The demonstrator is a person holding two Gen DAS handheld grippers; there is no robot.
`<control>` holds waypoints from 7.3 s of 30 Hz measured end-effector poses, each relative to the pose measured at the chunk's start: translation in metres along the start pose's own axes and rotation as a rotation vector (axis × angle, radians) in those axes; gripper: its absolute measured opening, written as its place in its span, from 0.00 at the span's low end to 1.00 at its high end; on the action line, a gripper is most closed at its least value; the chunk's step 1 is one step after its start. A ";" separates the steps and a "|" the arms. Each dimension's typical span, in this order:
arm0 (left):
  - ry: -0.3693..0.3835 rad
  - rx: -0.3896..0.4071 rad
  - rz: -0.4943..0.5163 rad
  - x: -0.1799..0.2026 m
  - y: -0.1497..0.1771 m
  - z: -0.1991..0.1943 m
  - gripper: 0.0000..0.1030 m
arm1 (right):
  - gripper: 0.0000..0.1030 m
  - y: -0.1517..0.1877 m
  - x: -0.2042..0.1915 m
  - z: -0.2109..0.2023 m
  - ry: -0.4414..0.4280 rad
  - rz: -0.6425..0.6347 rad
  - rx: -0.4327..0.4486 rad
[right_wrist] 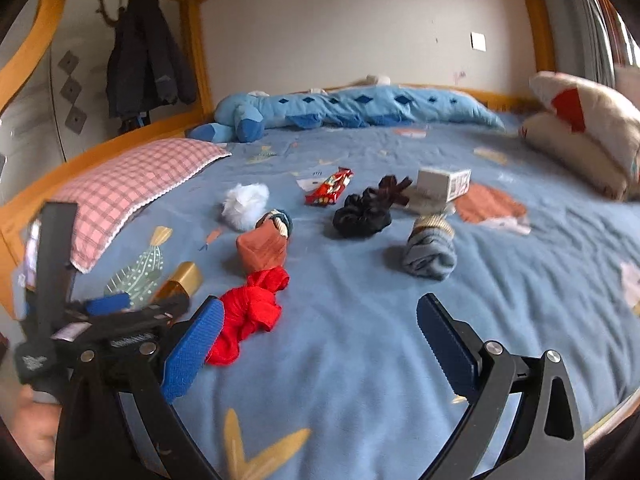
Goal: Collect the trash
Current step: 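Grasp the amber perfume bottle with the left tool while the right tool grasps the red cloth, then carry bottle and red cloth to the yellow bucket and open both tools, then move both tools back over the bed toward the socks, then grasp the orange sock with the left tool while the right tool grasps the grey-blue sock, then carry both socks to the yellow bucket and open both tools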
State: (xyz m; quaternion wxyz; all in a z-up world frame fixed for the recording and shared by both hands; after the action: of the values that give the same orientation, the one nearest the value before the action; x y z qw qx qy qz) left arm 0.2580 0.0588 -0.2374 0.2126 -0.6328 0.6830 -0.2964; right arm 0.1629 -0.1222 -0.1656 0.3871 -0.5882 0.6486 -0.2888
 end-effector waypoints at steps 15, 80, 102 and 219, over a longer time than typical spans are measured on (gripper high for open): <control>0.001 0.040 -0.091 -0.034 -0.006 -0.010 0.31 | 0.80 0.006 -0.045 0.043 -0.089 -0.016 -0.105; 0.987 -0.377 0.885 0.573 0.320 -0.215 0.31 | 0.43 0.228 0.390 -0.404 0.636 0.523 -0.155; 0.935 -0.204 0.836 0.568 0.280 -0.224 0.91 | 0.72 0.229 0.401 -0.421 0.708 0.500 -0.127; 0.902 -0.120 0.526 0.418 0.110 -0.180 0.36 | 0.34 0.039 0.278 -0.270 0.266 0.289 0.076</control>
State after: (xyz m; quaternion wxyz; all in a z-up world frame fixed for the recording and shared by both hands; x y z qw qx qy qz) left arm 0.0117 -0.3283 -0.1443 -0.0720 -0.2604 0.8583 -0.4363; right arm -0.0873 -0.4124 -0.0988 0.3574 -0.4305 0.7604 -0.3297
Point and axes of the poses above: each gripper's, at about its wrist camera, not at the fingertips, and z roughly the way its jaws point, x to its right, y to its underside, the point moved 8 cm from there along z, roughly the way its jaws point, and after that the axes turned 2 degrees about x, right-handed, at the moved point
